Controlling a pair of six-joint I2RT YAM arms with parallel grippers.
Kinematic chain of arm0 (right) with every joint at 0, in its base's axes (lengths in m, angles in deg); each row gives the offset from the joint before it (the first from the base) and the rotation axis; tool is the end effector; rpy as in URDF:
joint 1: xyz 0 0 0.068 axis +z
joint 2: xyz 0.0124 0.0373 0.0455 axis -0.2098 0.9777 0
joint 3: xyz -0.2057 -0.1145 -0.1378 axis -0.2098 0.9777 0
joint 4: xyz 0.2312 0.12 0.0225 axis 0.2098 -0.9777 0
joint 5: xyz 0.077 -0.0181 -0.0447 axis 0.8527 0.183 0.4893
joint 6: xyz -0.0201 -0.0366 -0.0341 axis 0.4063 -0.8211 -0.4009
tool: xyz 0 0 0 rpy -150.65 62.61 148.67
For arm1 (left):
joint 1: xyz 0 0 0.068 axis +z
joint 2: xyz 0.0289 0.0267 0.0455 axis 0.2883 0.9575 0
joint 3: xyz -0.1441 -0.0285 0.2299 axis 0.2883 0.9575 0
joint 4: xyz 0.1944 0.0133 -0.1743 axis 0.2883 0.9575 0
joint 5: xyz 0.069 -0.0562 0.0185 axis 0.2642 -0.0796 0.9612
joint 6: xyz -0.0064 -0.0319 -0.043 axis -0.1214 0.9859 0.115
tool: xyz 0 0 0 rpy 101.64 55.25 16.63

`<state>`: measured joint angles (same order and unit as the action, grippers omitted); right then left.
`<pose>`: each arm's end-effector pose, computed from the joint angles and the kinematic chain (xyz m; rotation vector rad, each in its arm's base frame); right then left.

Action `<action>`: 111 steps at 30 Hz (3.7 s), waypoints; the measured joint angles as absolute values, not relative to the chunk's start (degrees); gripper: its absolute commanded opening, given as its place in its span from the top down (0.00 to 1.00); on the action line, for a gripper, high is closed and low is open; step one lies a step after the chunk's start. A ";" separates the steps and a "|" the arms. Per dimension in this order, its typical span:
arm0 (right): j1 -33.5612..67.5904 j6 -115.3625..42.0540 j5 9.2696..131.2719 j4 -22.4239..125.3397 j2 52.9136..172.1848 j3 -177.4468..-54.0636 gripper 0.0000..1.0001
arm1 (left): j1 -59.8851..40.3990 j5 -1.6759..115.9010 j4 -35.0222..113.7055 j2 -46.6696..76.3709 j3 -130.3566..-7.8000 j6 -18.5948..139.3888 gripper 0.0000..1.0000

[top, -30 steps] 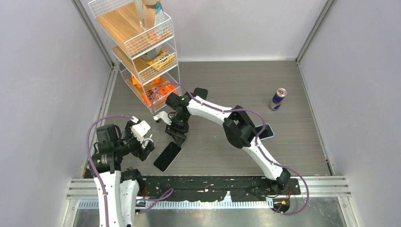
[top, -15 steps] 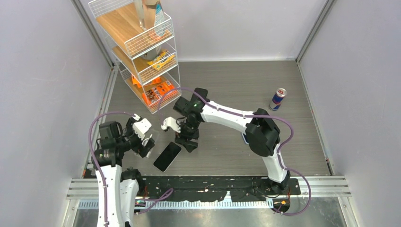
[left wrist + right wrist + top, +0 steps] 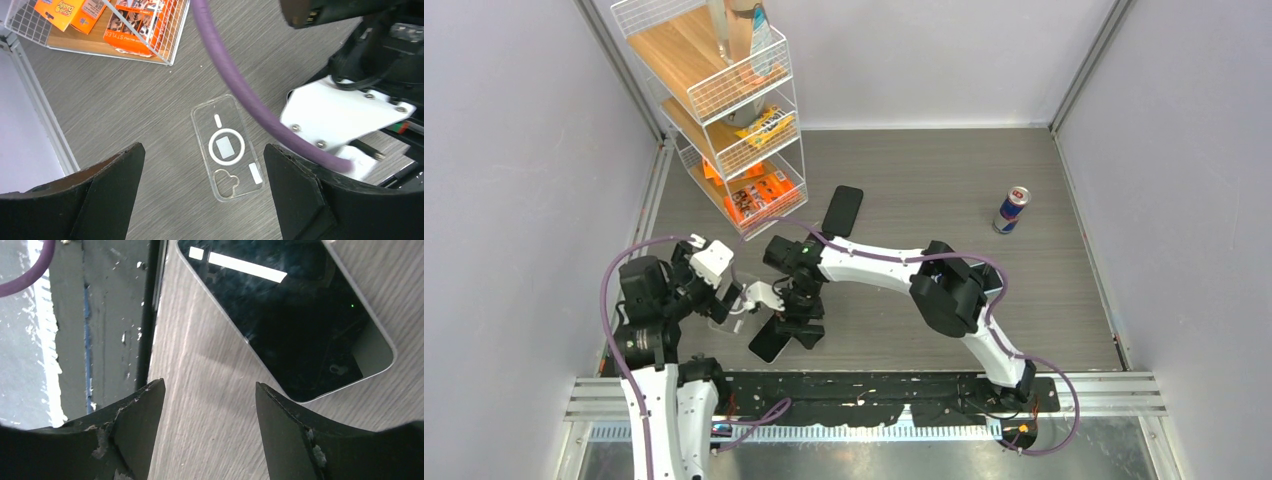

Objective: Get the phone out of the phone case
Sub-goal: Move the phone to the center of the board.

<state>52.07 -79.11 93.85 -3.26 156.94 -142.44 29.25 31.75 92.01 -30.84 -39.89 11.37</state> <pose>0.1762 0.4067 0.1851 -2.3170 1.8412 0.8745 0.0998 0.0018 0.2962 0.7532 1.9630 -0.1346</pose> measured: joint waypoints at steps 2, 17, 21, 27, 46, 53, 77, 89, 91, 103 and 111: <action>51.72 -79.02 94.14 -3.17 158.82 -144.48 0.28 | 29.20 32.36 92.67 -31.47 -40.31 11.34 0.06; 51.70 -78.74 96.32 -4.02 161.92 -145.88 0.28 | 29.20 34.74 94.94 -32.06 -42.56 11.28 0.05; 51.79 -78.23 95.82 -4.52 162.53 -146.97 0.28 | 29.20 35.40 94.96 -32.06 -42.56 11.21 0.05; 51.24 -76.61 94.29 -4.72 164.06 -149.88 0.29 | 29.20 36.62 95.05 -32.06 -42.56 10.86 0.05; 47.48 -74.74 88.08 -1.75 157.55 -140.63 0.28 | 29.20 33.52 99.46 -28.72 -39.17 1.25 0.06; 41.95 -74.30 85.07 0.00 150.73 -135.32 0.27 | 29.18 29.34 102.63 -21.66 -39.06 -3.91 0.07; 44.31 -63.22 86.29 12.48 153.86 -145.05 0.22 | 44.39 34.26 95.73 -9.99 -38.75 -13.35 0.08; 53.47 -50.43 74.12 29.53 155.76 -140.13 0.21 | 61.73 28.91 101.21 -0.98 -46.08 -21.35 0.10; 54.93 -48.97 72.02 31.04 156.09 -140.30 0.21 | 62.86 27.92 102.07 -0.39 -46.97 -22.12 0.10; 58.61 -45.67 63.10 33.68 162.62 -141.35 0.22 | 65.79 25.80 104.80 -0.18 -47.26 -23.96 0.11; 59.31 -45.23 60.70 33.68 163.10 -142.09 0.23 | 66.10 25.01 105.63 -0.18 -47.26 -24.72 0.11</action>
